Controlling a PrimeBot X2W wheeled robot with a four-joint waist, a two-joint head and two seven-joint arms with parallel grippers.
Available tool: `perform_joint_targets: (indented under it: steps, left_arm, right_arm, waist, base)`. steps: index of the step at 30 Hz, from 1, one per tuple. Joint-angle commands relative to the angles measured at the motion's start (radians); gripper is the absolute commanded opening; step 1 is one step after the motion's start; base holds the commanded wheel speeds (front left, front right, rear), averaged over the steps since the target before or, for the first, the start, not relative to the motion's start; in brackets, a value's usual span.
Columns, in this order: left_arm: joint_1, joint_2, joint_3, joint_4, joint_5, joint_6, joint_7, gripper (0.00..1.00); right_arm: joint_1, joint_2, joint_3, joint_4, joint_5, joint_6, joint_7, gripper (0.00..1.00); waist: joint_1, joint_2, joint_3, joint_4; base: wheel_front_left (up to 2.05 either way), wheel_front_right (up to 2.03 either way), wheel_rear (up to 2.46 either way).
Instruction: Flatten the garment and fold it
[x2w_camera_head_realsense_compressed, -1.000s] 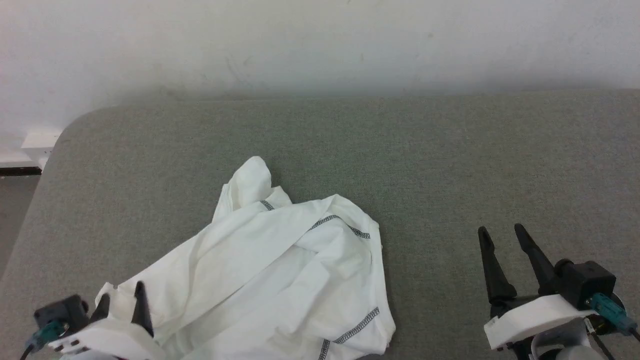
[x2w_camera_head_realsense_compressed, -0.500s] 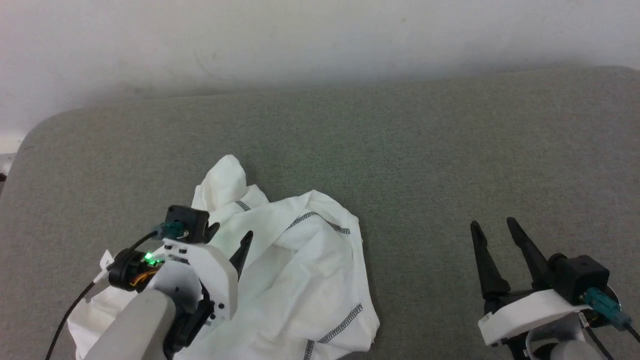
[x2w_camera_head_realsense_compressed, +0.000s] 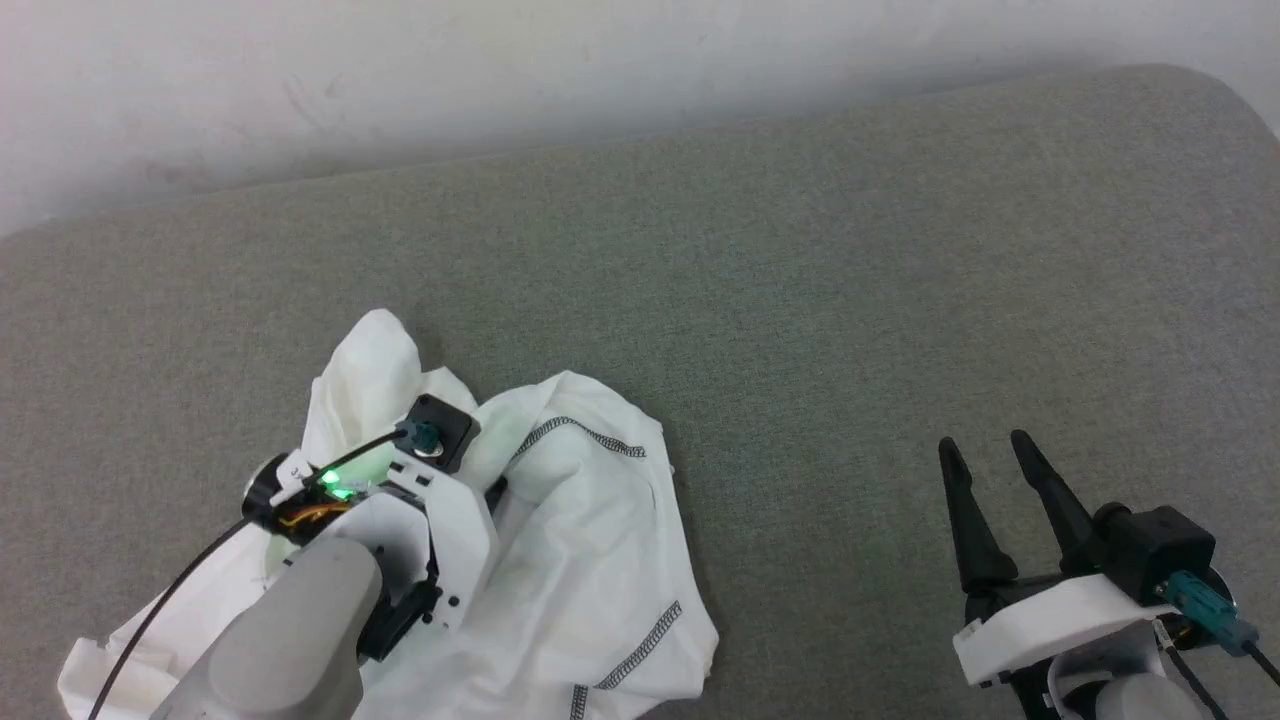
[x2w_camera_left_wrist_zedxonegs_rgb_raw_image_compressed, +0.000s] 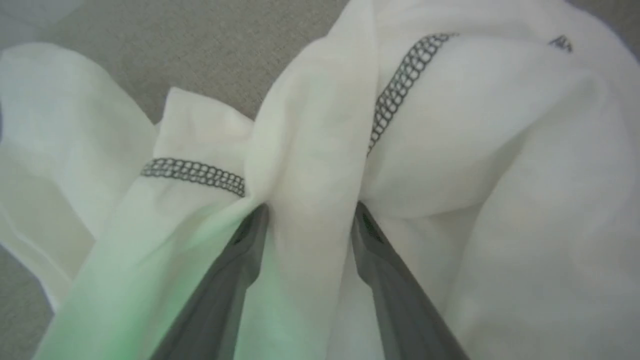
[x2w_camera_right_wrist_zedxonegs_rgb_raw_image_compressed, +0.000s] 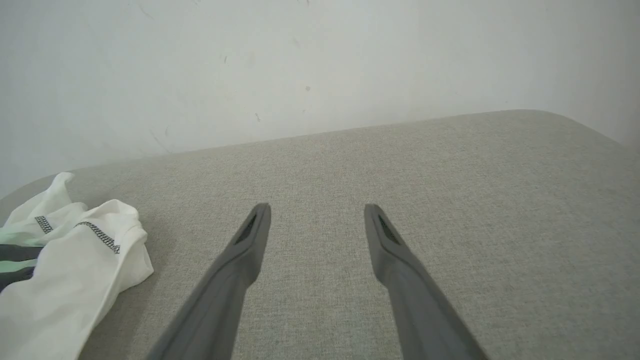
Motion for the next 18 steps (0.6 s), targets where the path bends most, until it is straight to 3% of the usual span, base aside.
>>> perform_joint_targets:
  steps: [1,8,13,18]
  left_arm:
    - [-0.021,0.008,-0.015,0.015,0.026,-0.003,-0.013,0.00]
    - [-0.120,0.031,0.018,-0.022,0.065,0.027,-0.115,0.00]
    - [-0.246,0.091,0.135,-0.039,0.026,0.055,-0.161,0.00]
    - [-0.324,0.159,0.249,0.052,-0.032,0.090,-0.156,0.00]
  right_arm:
    - [-0.012,0.001,-0.003,0.005,0.007,-0.001,-0.007,1.00]
    - [-0.015,0.001,-0.007,0.011,0.006,-0.001,-0.008,1.00]
    - [-0.034,0.001,0.012,-0.003,0.007,-0.001,-0.007,1.00]
    - [-0.048,0.001,0.025,0.008,0.023,-0.001,-0.019,1.00]
  waist:
    - [-0.0001,0.0000,-0.002,0.001]
    - [-0.0001,0.0000,-0.015,0.026]
    - [-0.0001,0.0000,0.024,0.020]
    - [-0.0001,0.0000,0.071,-0.003]
  base:
    - [0.00,0.00,0.00]
    - [0.00,0.00,0.00]
    - [0.00,0.00,0.00]
    - [0.00,0.00,0.00]
